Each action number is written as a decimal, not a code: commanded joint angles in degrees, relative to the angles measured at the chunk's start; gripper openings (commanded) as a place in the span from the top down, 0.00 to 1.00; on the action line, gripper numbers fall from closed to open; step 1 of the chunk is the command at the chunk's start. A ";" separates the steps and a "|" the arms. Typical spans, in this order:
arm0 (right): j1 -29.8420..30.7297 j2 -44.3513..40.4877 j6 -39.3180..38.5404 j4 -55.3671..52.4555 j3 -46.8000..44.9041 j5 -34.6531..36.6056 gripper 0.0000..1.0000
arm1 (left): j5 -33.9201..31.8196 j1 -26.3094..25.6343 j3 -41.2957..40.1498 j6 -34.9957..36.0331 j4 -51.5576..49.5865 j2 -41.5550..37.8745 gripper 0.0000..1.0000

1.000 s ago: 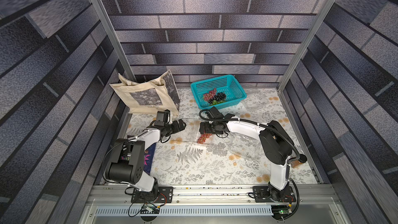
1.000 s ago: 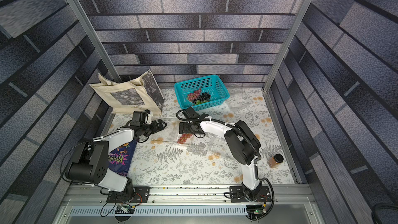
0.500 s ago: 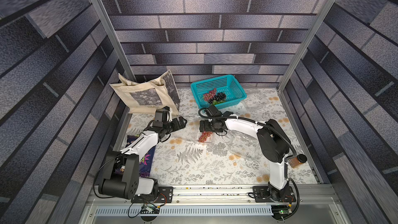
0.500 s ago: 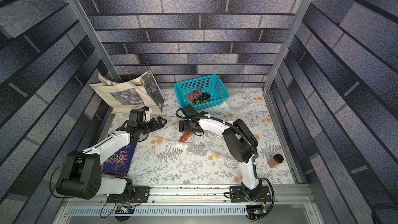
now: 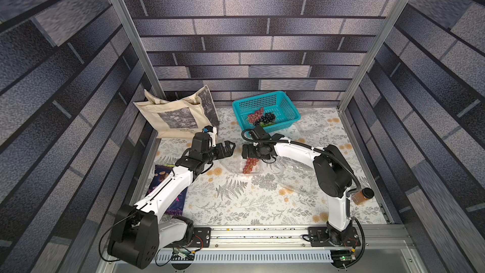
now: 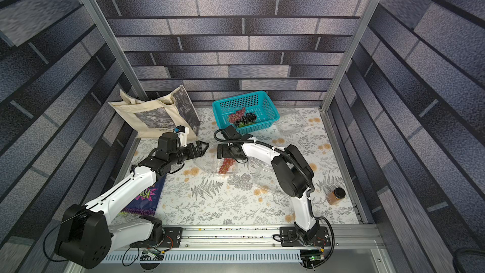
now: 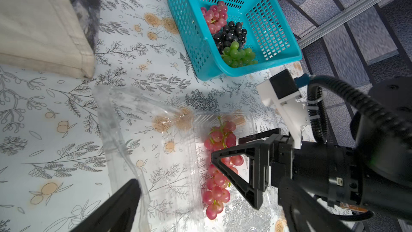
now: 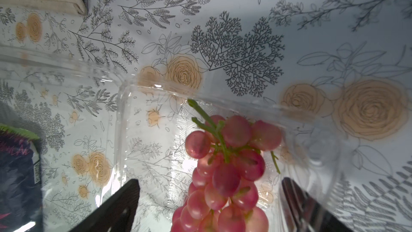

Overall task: Pack grapes into containers
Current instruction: Close the packing box at the center of the board.

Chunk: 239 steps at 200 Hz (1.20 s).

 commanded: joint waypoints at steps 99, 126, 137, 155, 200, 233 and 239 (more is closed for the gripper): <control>-3.51 -8.32 2.64 7.58 -9.64 -6.40 0.00 | -2.44 -7.98 -0.64 -6.18 11.13 0.63 0.00; -3.75 -8.58 2.79 8.46 -10.32 -7.38 0.00 | -2.52 -10.27 -0.30 -7.08 13.61 2.50 0.00; -3.93 -9.10 2.78 8.70 -10.78 -7.40 0.00 | -2.98 -11.42 -0.25 -7.37 14.81 2.81 0.00; -4.52 -10.11 2.78 9.18 -11.71 -7.93 0.00 | -3.96 -13.01 0.43 -7.38 14.96 3.30 0.00; -6.02 -12.78 2.56 10.41 -14.62 -8.55 0.00 | -5.12 -16.07 -0.47 -9.17 20.61 4.65 0.00; -6.91 -14.10 2.38 10.33 -16.78 -8.24 0.00 | -6.78 -18.23 -1.26 -9.41 23.17 5.73 0.00; -7.09 -14.32 2.43 10.27 -17.17 -8.15 0.00 | -7.02 -18.60 -1.43 -9.60 23.52 5.91 0.00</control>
